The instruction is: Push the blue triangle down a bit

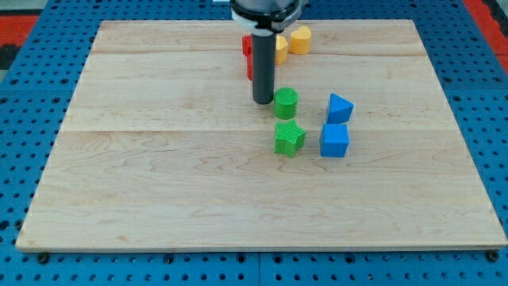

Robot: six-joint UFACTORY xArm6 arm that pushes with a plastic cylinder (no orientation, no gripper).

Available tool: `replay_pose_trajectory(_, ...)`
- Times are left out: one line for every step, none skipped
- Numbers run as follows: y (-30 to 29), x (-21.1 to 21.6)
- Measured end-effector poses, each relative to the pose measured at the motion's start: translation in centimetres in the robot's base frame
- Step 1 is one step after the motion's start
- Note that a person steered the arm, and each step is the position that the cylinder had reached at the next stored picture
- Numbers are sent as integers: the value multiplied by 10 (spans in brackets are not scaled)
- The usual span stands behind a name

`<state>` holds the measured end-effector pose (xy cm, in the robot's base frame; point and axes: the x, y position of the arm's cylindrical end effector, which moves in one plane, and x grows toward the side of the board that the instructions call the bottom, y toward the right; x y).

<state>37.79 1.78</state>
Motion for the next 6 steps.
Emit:
replay_pose_trajectory(37, 28)
replay_pose_trajectory(42, 19)
replay_pose_trajectory(62, -22)
replay_pose_trajectory(129, 3)
replay_pose_trajectory(113, 18)
replay_pose_trajectory(112, 33)
